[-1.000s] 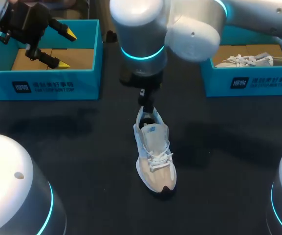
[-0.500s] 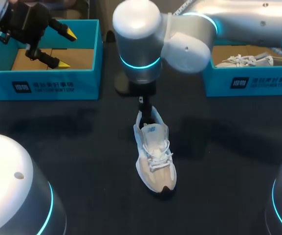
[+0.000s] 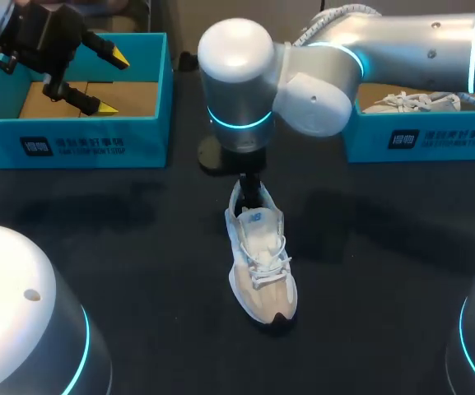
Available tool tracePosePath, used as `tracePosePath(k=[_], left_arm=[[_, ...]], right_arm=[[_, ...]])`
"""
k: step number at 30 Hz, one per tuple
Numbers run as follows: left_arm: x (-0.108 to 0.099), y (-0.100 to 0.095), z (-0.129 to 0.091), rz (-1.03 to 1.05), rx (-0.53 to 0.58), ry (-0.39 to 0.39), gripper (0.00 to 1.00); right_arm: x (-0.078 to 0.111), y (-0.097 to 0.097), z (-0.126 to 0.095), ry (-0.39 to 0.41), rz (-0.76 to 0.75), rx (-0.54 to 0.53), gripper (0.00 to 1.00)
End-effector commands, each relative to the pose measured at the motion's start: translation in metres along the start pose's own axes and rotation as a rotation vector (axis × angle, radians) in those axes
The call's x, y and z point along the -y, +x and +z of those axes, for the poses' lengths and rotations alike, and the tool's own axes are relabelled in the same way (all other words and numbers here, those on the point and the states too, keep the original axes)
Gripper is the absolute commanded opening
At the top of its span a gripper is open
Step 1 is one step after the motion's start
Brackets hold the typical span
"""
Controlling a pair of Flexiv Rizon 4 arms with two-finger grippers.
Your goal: Take the shoe out of the shoebox, open the shoe tongue, remove and reinsert the insole, then place the shoe into the shoebox
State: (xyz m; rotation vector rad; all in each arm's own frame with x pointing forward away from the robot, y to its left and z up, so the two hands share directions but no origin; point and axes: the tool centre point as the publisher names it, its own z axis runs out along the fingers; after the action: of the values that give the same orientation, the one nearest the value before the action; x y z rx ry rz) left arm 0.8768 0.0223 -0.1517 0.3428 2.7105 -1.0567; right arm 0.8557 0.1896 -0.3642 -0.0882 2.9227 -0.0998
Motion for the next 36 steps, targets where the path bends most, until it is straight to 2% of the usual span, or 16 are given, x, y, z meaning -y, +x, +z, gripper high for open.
tracePosePath(k=[1, 2, 4, 5, 7, 11, 16, 20, 26, 33, 36], left_arm=[[0.0, 0.0, 0.0, 0.0, -0.001, -0.003, 1.0], [0.0, 0.0, 0.0, 0.0, -0.001, -0.003, 1.0], [0.0, 0.0, 0.0, 0.0, -0.001, -0.003, 1.0], [0.0, 0.0, 0.0, 0.0, -0.001, -0.003, 1.0], [0.0, 0.0, 0.0, 0.0, -0.001, -0.003, 1.0], [0.0, 0.0, 0.0, 0.0, -0.001, -0.003, 1.0], [0.0, 0.0, 0.0, 0.0, -0.001, -0.003, 1.0], [0.0, 0.0, 0.0, 0.0, -0.001, -0.003, 1.0], [0.0, 0.0, 0.0, 0.0, -0.001, -0.003, 1.0], [0.0, 0.0, 0.0, 0.0, -0.001, -0.003, 1.0], [0.0, 0.0, 0.0, 0.0, -0.001, -0.003, 1.0]], right_arm=[[0.0, 0.001, 0.005, 0.0, 0.001, -0.002, 0.4], [0.0, 0.002, 0.006, 0.001, 0.002, -0.003, 0.29], [0.0, 0.003, 0.008, 0.005, 0.005, 0.0, 0.23], [0.0, 0.004, 0.009, 0.006, 0.019, 0.004, 0.11], [0.001, 0.005, 0.01, 0.004, 0.028, 0.011, 0.0], [0.004, 0.005, -0.001, 0.002, 0.041, 0.023, 0.0], [0.008, 0.002, -0.027, 0.002, 0.05, 0.035, 0.0], [0.01, 0.0, -0.054, -0.015, 0.045, -0.004, 0.0], [0.019, -0.006, -0.108, -0.042, 0.062, -0.023, 0.0], [0.033, -0.013, -0.154, 0.01, 0.041, -0.062, 0.0], [0.042, -0.018, -0.172, 0.0, 0.045, -0.074, 0.0]])
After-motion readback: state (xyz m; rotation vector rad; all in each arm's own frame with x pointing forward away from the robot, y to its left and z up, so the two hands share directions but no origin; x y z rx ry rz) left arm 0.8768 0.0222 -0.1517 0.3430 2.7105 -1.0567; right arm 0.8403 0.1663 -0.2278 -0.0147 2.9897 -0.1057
